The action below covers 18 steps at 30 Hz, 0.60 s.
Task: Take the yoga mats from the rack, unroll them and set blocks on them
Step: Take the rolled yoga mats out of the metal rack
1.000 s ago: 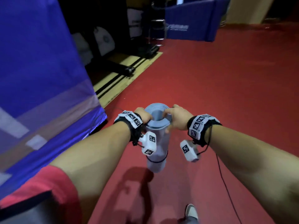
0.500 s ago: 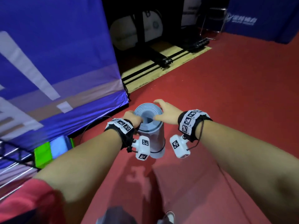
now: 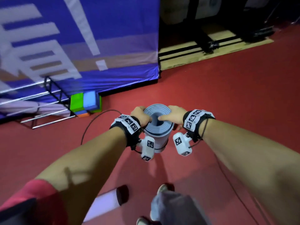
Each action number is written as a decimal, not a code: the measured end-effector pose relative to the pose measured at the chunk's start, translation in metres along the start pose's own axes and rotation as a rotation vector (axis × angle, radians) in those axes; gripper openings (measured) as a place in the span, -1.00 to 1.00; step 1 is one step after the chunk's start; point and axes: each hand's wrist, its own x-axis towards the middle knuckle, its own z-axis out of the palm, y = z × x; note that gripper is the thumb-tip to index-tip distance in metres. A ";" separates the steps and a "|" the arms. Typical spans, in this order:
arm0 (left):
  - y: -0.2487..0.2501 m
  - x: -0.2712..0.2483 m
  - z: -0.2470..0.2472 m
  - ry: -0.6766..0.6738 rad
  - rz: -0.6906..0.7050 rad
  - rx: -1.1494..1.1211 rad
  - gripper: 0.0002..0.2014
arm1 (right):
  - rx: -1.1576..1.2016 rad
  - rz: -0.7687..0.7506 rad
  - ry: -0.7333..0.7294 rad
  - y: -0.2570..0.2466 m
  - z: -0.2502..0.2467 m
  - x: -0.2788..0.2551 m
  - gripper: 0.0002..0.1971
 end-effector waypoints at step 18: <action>-0.085 0.009 0.247 -0.050 -0.557 -0.375 -0.41 | -0.091 0.047 -0.114 0.222 0.070 0.026 -0.81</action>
